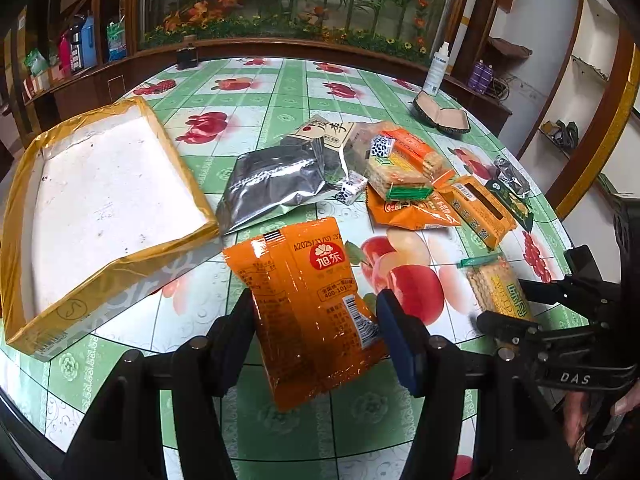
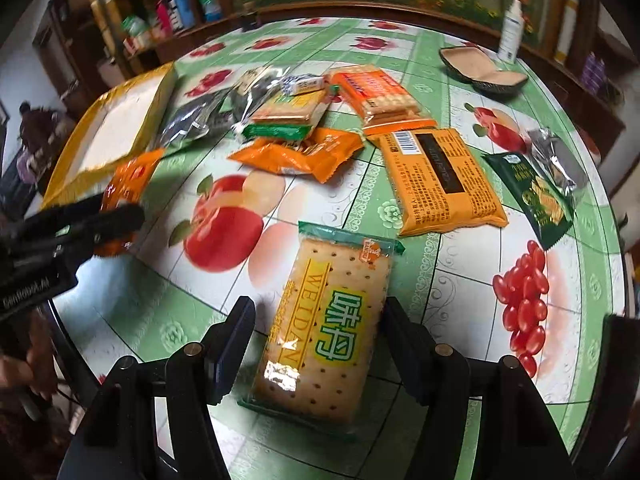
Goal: Organize snacks
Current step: 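Lift both held snacks and carry them toward the cardboard tray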
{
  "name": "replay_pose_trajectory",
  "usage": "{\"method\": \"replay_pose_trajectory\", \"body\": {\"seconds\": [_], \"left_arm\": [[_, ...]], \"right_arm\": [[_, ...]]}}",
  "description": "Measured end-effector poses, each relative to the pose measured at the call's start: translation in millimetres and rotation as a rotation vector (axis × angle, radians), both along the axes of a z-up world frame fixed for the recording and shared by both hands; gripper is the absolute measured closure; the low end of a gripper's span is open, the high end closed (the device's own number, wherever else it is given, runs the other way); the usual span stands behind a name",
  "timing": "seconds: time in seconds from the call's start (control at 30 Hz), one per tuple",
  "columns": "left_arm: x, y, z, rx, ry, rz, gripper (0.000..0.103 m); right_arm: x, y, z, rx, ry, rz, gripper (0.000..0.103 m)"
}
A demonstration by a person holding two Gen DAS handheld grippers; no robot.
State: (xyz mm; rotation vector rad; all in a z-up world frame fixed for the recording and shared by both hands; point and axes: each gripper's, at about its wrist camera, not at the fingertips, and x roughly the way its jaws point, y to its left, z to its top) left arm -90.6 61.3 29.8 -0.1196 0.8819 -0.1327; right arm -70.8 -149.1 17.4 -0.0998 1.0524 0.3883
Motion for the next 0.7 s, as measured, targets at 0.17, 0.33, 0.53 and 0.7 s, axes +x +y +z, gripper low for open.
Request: {"method": "replay_pose_trajectory", "body": {"seconds": [0.17,0.33,0.53,0.7], "left_arm": [[-2,4,0,-0.003,0.001,0.006,0.043],[-4,5,0,-0.006,-0.005,0.006,0.043],[-5,5,2,-0.004,-0.011,0.009,0.042],[-12,7,6,-0.003,-0.030,0.017,0.042]], "right_arm": [[-2,10,-2,-0.070,-0.020,-0.005,0.034],[-3,7,-4,-0.086,-0.040,-0.044,0.028],[-7,13,-2,-0.100,-0.031,-0.020,0.047],[-12,21,0,-0.107,-0.044,0.012,0.052]]}}
